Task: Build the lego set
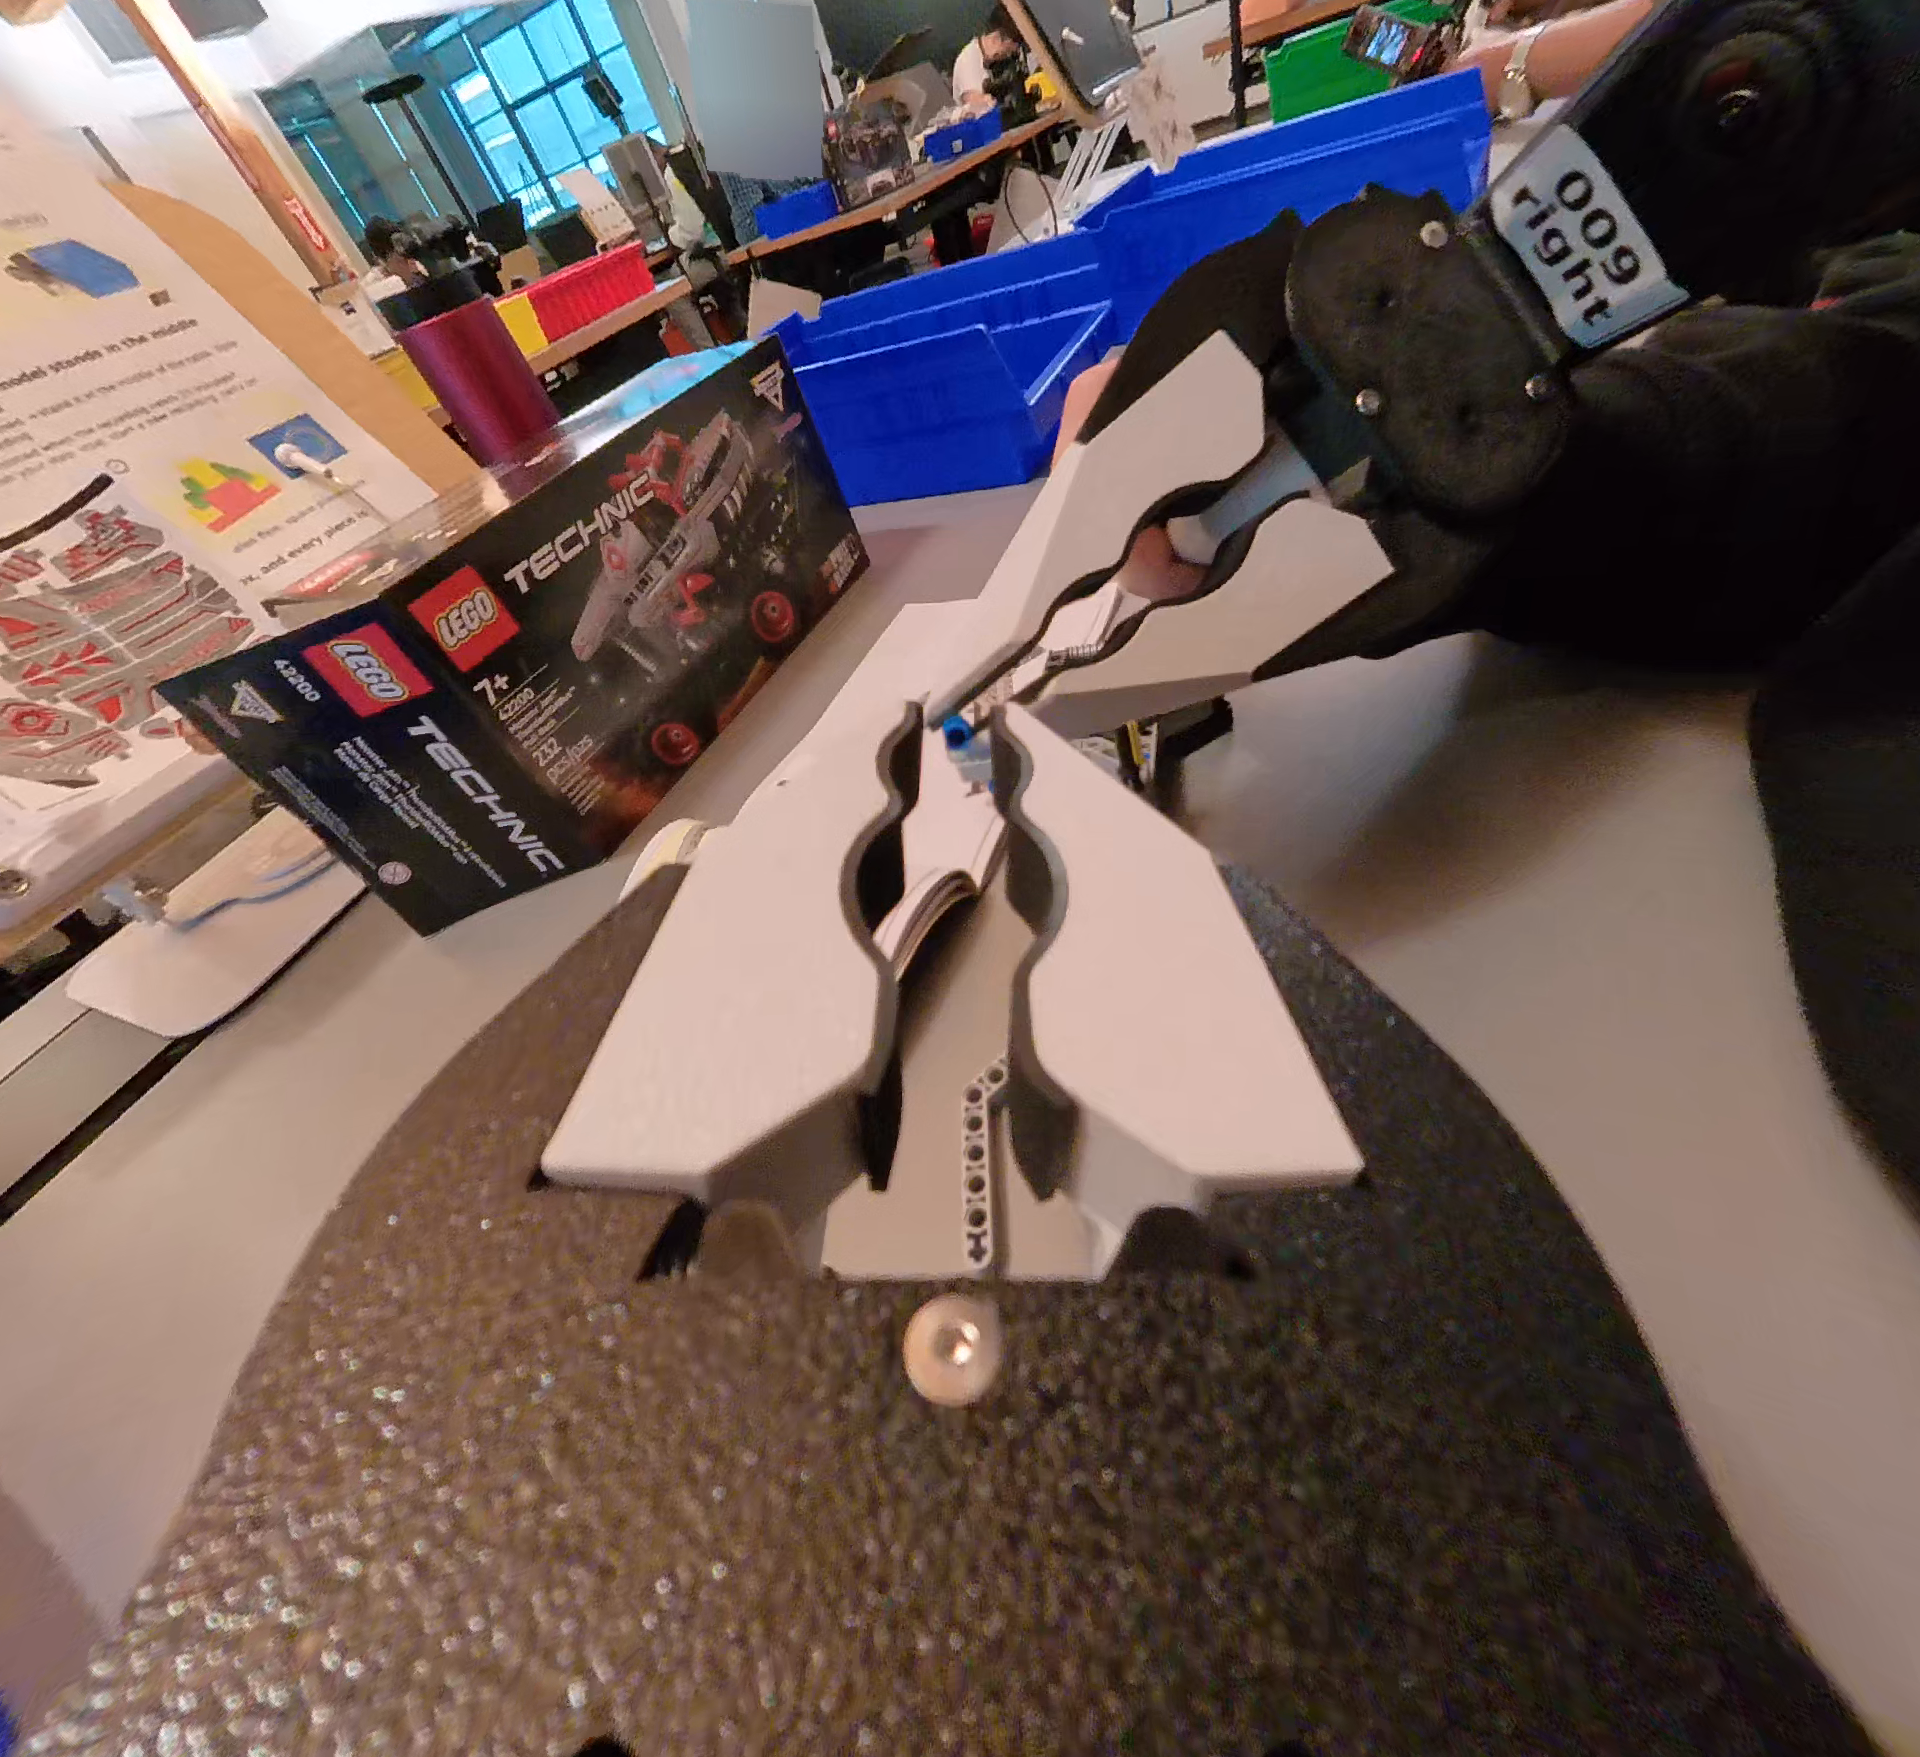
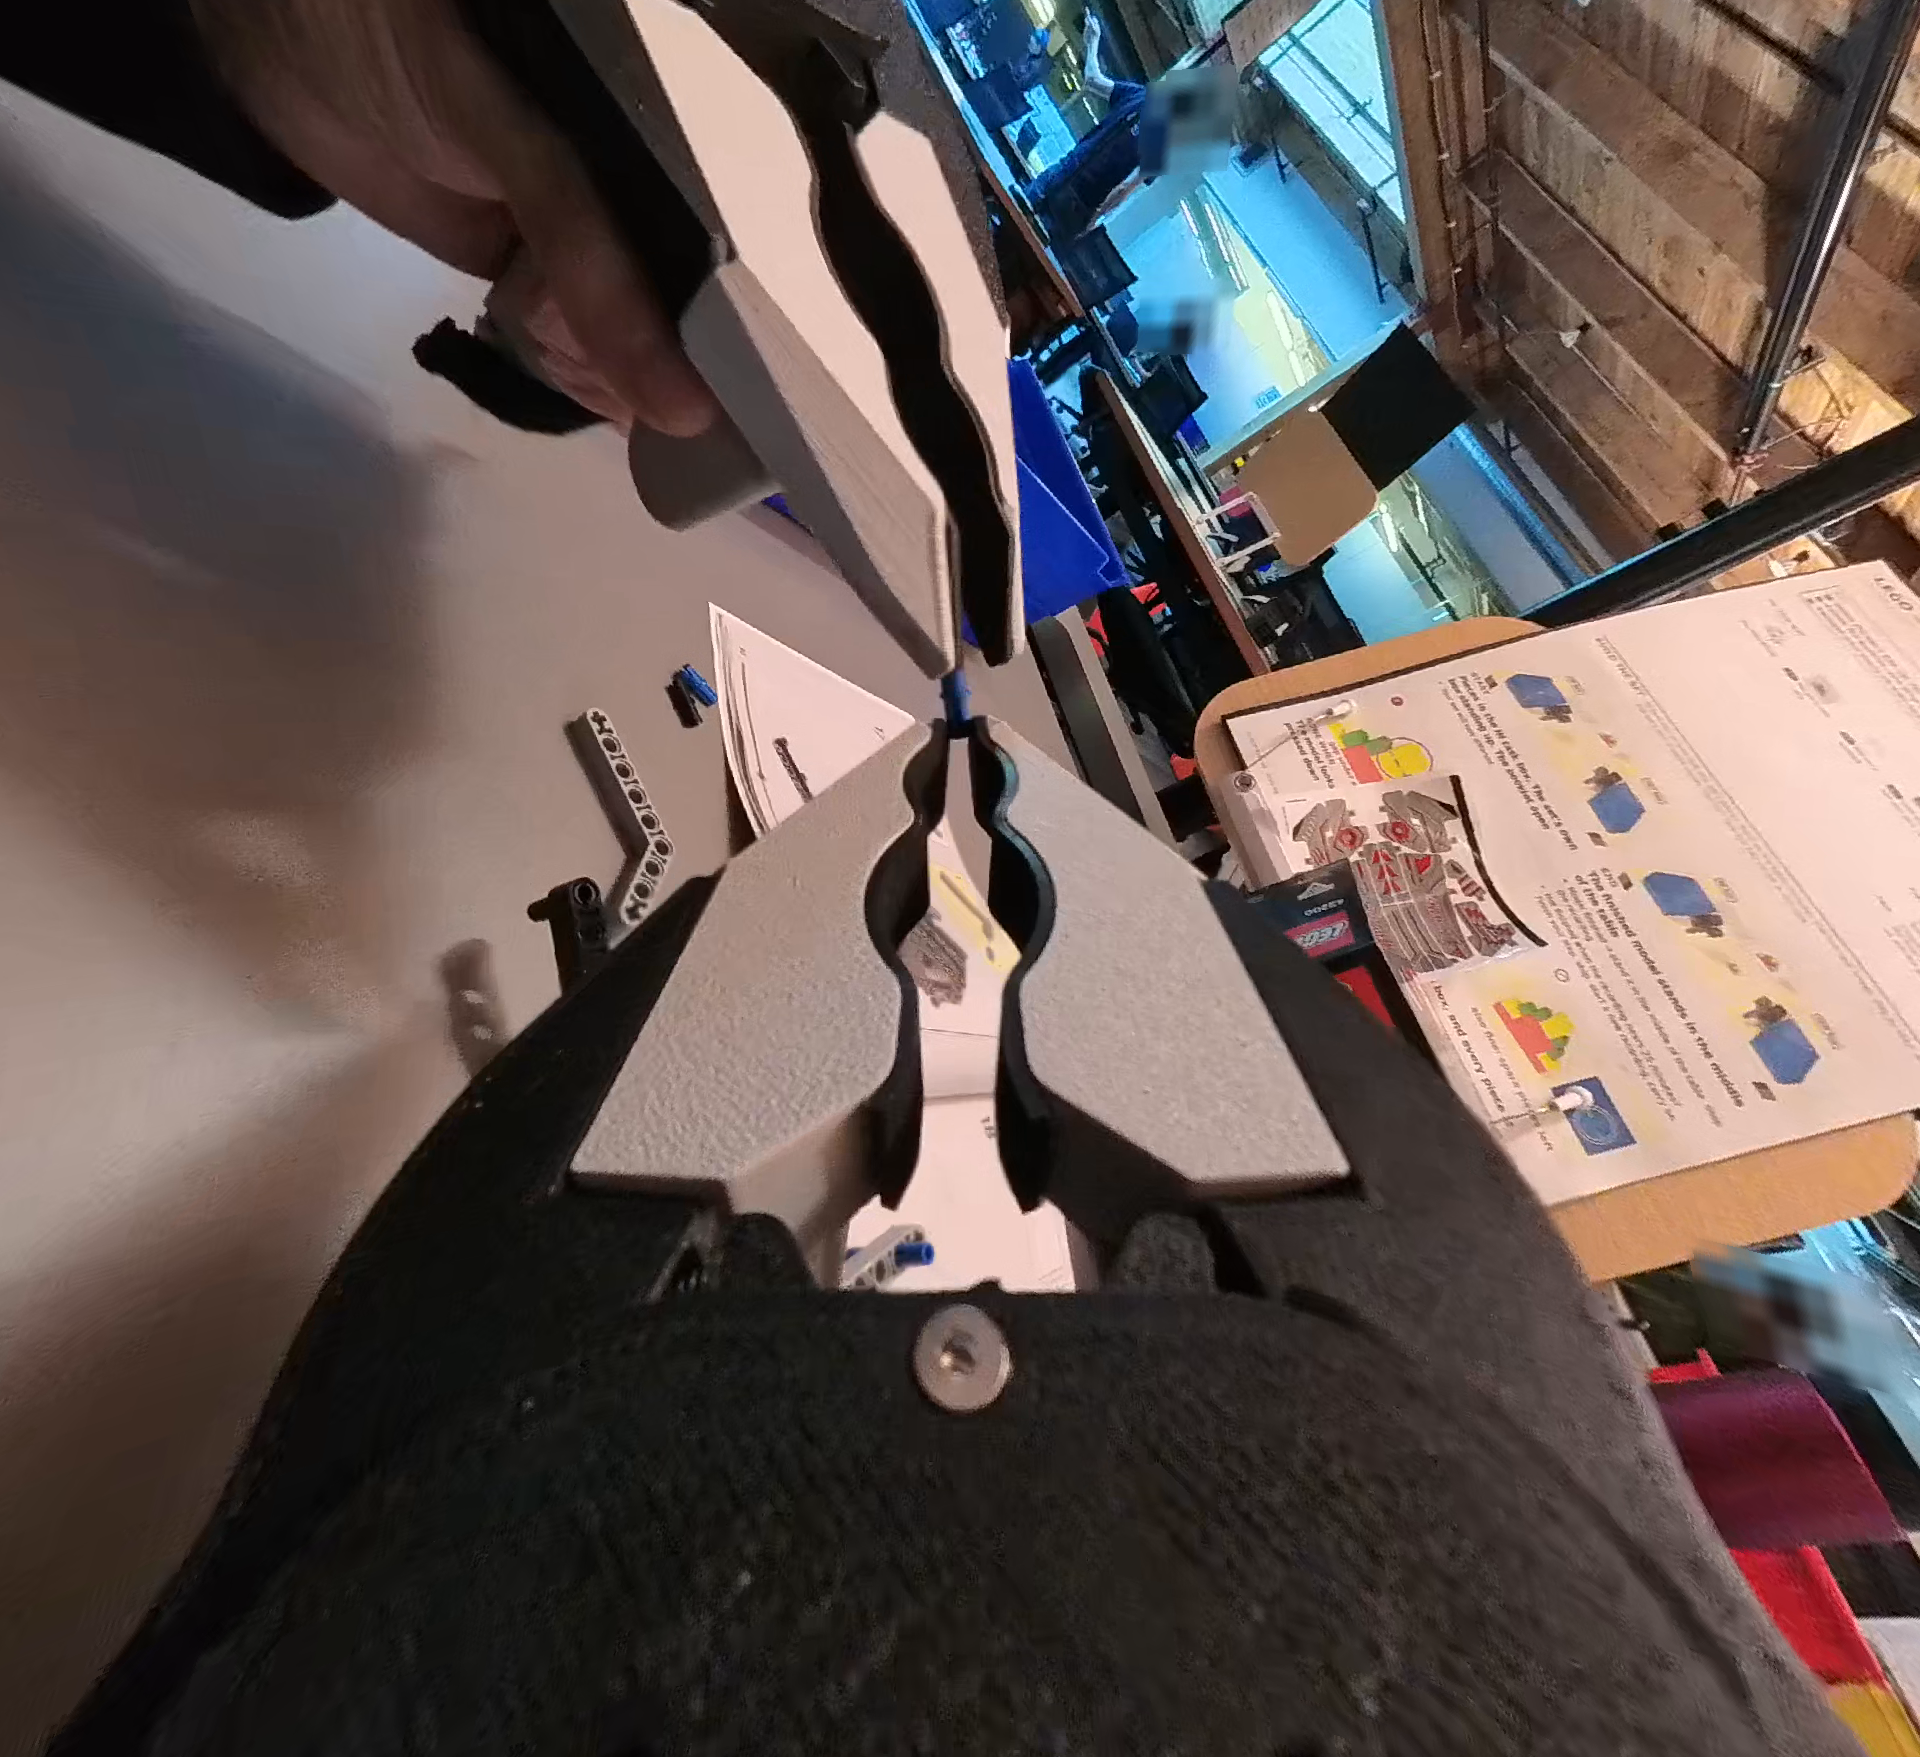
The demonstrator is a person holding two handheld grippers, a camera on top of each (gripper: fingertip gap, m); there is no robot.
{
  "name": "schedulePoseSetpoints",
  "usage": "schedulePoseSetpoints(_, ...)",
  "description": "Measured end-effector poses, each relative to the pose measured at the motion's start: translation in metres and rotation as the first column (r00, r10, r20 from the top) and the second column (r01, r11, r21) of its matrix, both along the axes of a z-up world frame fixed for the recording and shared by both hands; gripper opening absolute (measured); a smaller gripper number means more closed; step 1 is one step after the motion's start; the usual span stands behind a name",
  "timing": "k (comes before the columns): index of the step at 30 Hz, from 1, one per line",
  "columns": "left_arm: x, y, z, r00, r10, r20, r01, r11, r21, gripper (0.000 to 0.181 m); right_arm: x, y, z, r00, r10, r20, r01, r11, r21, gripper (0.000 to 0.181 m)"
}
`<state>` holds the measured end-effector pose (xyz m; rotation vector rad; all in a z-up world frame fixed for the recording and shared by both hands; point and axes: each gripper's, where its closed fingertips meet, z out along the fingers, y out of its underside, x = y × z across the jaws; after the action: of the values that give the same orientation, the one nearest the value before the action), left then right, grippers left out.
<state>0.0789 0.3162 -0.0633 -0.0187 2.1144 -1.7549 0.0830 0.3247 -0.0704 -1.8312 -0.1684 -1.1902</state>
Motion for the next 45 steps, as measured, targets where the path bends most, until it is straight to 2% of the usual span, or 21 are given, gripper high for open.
schedulePoseSetpoints(1, 0.001, 0.0, -0.001, 1.0, 0.005, -0.003, -0.005, 1.0, 0.008, 0.01, 0.0, -0.001, 0.001, 1.0, -0.002, 0.008, 0.002, 1.0, -0.001, 0.002)
schedulePoseSetpoints(12, -0.002, 0.001, -0.012, 0.997, -0.004, -0.077, 0.016, 0.988, 0.153, 0.01, 0.002, 0.0, -0.007, 0.993, -0.027, 0.113, 0.04, 0.992, -0.118, 0.002)
schedulePoseSetpoints(18, 0.0, 0.0, -0.017, 0.996, 0.017, -0.093, -0.001, 0.987, 0.164, 0.01, 0.002, 0.002, -0.007, 0.995, -0.018, 0.094, 0.028, 0.995, -0.099, 0.002)
schedulePoseSetpoints(22, 0.002, -0.001, -0.016, 0.997, 0.032, -0.076, -0.02, 0.988, 0.154, 0.002, 0.0, 0.005, -0.008, 0.997, -0.002, 0.076, 0.009, 0.996, -0.089, 0.002)
schedulePoseSetpoints(36, 0.008, -0.003, -0.024, 0.99, 0.087, -0.11, -0.058, 0.968, 0.242, 0.003, 0.005, 0.004, -0.017, 0.998, -0.018, 0.053, 0.024, 0.992, -0.124, 0.002)
schedulePoseSetpoints(45, 0.007, -0.007, -0.026, 0.992, 0.054, -0.111, -0.018, 0.953, 0.302, 0.002, 0.007, -0.002, -0.019, 1.0, -0.014, 0.022, 0.016, 0.993, -0.117, 0.002)
